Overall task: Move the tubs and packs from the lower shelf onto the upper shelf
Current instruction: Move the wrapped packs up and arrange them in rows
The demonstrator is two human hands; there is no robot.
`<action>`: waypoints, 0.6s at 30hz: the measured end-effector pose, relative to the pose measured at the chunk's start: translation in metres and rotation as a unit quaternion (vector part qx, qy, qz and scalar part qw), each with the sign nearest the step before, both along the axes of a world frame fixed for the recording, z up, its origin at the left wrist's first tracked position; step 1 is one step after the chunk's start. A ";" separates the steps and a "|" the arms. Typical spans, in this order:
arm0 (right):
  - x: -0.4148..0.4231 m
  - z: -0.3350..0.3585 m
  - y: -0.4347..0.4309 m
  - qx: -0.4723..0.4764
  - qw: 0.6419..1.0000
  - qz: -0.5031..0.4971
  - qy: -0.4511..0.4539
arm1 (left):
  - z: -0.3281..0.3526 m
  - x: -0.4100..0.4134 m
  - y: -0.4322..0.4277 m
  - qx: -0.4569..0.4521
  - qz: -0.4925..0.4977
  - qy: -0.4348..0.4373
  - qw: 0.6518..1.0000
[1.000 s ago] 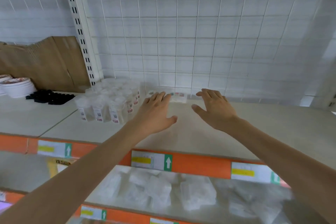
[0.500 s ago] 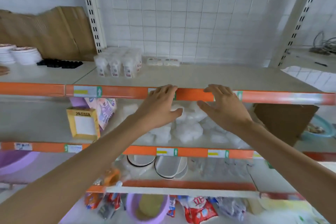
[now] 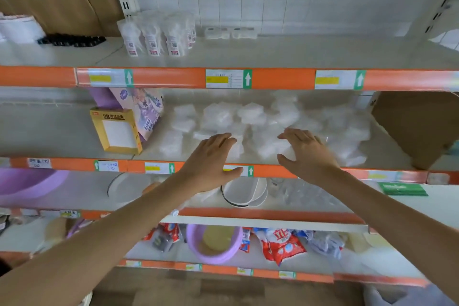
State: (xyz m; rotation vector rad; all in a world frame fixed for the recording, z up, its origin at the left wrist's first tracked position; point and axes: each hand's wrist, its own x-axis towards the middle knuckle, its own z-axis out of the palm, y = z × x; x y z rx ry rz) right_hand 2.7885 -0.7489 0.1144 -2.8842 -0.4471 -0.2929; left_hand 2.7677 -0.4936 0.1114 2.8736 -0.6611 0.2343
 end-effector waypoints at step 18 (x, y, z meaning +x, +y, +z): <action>0.131 -0.092 -0.019 -0.052 0.994 0.081 0.043 | -0.084 0.126 0.007 0.055 0.030 0.060 0.996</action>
